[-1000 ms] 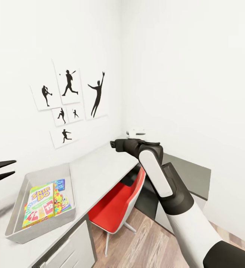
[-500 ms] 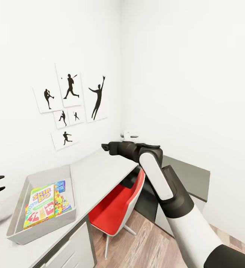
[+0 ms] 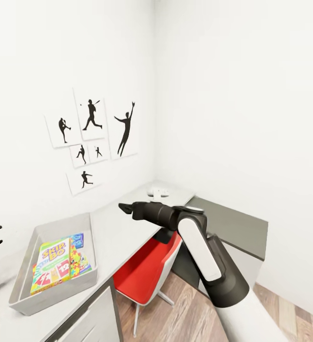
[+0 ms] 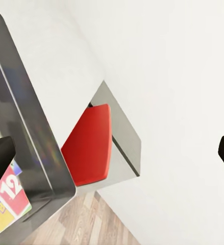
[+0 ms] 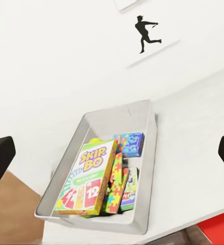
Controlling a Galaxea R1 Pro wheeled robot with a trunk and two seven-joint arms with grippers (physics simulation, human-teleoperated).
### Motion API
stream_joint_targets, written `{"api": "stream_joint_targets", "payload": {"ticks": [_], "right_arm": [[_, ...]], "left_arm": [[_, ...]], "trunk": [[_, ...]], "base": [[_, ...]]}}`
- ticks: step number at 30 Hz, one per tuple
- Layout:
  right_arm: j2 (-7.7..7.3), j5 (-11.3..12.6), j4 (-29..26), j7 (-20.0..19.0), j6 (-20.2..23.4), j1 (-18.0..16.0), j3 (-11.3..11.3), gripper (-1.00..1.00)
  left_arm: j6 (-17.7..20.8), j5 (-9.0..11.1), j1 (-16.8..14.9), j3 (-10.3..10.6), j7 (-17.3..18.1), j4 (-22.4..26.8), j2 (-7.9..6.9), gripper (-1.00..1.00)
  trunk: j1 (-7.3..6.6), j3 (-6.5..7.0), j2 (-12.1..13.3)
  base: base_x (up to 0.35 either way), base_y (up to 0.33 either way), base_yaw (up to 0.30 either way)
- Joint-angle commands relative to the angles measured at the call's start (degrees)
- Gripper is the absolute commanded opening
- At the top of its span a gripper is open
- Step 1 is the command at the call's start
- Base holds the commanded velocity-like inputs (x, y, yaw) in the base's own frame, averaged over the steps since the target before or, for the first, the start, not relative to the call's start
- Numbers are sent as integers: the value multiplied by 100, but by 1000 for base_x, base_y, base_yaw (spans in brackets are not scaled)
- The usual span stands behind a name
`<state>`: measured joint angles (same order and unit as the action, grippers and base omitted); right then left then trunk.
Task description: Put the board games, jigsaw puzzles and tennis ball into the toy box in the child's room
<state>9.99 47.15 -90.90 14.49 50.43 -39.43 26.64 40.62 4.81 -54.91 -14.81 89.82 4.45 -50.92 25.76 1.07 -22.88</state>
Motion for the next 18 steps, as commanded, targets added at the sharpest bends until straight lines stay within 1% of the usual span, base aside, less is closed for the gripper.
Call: {"api": "stream_joint_targets", "payload": {"ticks": [1, 3, 4, 7, 11, 15, 16, 18], "right_arm": [[1, 58, -5, 17, 4, 37, -1, 100], [1, 58, -6, -95, -53, 145, -32, 100], [1, 58, -6, -175, -123, 199, -83, 100], [1, 61, -3, -351, -238, 261, -167, 100], [1, 64, 0, -542, -297, 324, -205, 100], [1, 59, -4, -864, -351, 729, -290, 100], [1, 59, -5, -933, -359, 782, -318, 100], [1, 58, -6, -1251, -404, 915, -448, 100]], "left_arm": [[61, 49, -2, 48, 18, -4, -1, 100], [60, 49, -2, 48, 18, -5, 1, 100], [60, 48, -2, 48, 18, -5, 5, 100], [60, 47, -2, 48, 18, -5, 4, 100], [60, 52, -2, 48, 18, -5, 8, 100], [60, 51, -2, 48, 18, -5, 30, 100], [60, 52, -2, 48, 18, -5, 28, 100], [60, 53, -2, 48, 18, -5, 34, 100]], "trunk": [[3, 7, -4], [3, 26, -4], [3, 35, -4], [3, 63, -4], [3, 101, -4], [3, 138, -4], [3, 148, -4], [3, 166, -4]], "base": [[0, 0, 0], [0, 0, 0], [0, 0, 0], [-16, 0, 0], [-175, 0, 0], [-105, 0, 0], [-45, 0, 0], [-23, 0, 0]]}}
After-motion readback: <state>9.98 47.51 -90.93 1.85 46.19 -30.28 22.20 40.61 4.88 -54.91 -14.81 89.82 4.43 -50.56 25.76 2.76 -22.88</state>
